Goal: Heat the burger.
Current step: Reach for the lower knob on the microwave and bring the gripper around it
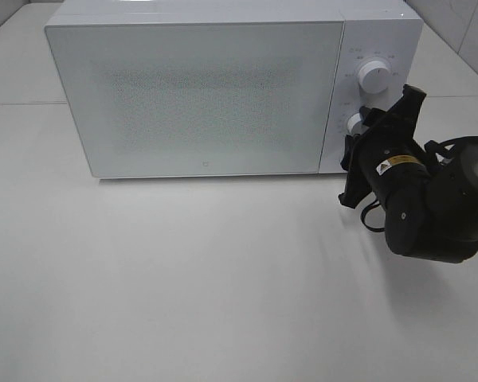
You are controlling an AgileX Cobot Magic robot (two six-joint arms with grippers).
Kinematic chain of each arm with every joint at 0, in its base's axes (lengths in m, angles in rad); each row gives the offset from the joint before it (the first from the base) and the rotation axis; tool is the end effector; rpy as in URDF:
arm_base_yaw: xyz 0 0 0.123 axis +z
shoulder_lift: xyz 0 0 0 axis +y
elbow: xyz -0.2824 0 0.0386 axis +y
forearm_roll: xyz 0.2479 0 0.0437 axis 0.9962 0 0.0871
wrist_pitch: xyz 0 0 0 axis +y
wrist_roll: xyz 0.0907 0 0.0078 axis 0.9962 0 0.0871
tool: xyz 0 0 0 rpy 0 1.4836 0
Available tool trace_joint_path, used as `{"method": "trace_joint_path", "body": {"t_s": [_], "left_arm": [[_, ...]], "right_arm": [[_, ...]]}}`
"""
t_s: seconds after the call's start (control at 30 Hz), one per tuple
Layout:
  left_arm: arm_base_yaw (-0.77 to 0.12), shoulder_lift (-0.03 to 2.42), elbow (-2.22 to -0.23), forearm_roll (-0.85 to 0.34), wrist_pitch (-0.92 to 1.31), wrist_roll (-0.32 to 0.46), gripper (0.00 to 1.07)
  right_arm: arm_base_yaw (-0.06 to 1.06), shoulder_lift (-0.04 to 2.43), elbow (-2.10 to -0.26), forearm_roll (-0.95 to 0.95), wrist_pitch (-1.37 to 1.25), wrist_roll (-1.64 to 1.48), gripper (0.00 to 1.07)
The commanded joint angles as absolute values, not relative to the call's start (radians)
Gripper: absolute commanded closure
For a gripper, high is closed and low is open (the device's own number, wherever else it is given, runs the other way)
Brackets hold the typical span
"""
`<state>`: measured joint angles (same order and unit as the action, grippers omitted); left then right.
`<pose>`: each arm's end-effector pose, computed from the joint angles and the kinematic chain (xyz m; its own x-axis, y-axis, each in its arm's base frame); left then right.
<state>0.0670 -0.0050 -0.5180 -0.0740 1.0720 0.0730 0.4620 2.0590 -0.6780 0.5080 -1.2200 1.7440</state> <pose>-0.0079 -0.0065 0.2814 -0.4436 0.0078 -0.8962 0.0079 1.0000 0.0048 0.3199 0.1128 0.1093 0.0467 0.9525 0.3009 0.0965 -0.3041 0.9477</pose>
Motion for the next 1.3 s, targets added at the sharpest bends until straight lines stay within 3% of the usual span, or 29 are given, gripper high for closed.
{"method": "trace_joint_path", "body": {"t_s": [0.03,0.53,0.63,0.7,0.87,1.17,1.3], "left_arm": [[0.069,-0.022,-0.516,-0.071,1.070,0.068,0.06],[0.069,-0.022,-0.516,-0.071,1.070,0.068,0.06],[0.069,-0.022,-0.516,-0.071,1.070,0.068,0.06],[0.069,-0.022,-0.516,-0.071,1.070,0.068,0.06],[0.069,-0.022,-0.516,-0.071,1.070,0.068,0.06],[0.069,-0.022,-0.516,-0.071,1.070,0.068,0.06],[0.069,-0.022,-0.516,-0.071,1.070,0.068,0.06]], "right_arm": [[0.448,2.060,-0.700,0.556,-1.295,1.745,0.77],[0.448,2.060,-0.695,0.575,-1.295,1.745,0.73],[0.448,2.060,-0.695,0.575,-1.295,1.745,0.69],[0.448,2.060,-0.695,0.575,-1.295,1.746,0.61],[0.448,2.060,-0.695,0.575,-1.295,1.750,0.56],[0.448,2.060,-0.694,0.573,-1.295,1.757,0.56],[0.448,2.060,-0.683,0.564,-1.295,1.806,0.48]]}}
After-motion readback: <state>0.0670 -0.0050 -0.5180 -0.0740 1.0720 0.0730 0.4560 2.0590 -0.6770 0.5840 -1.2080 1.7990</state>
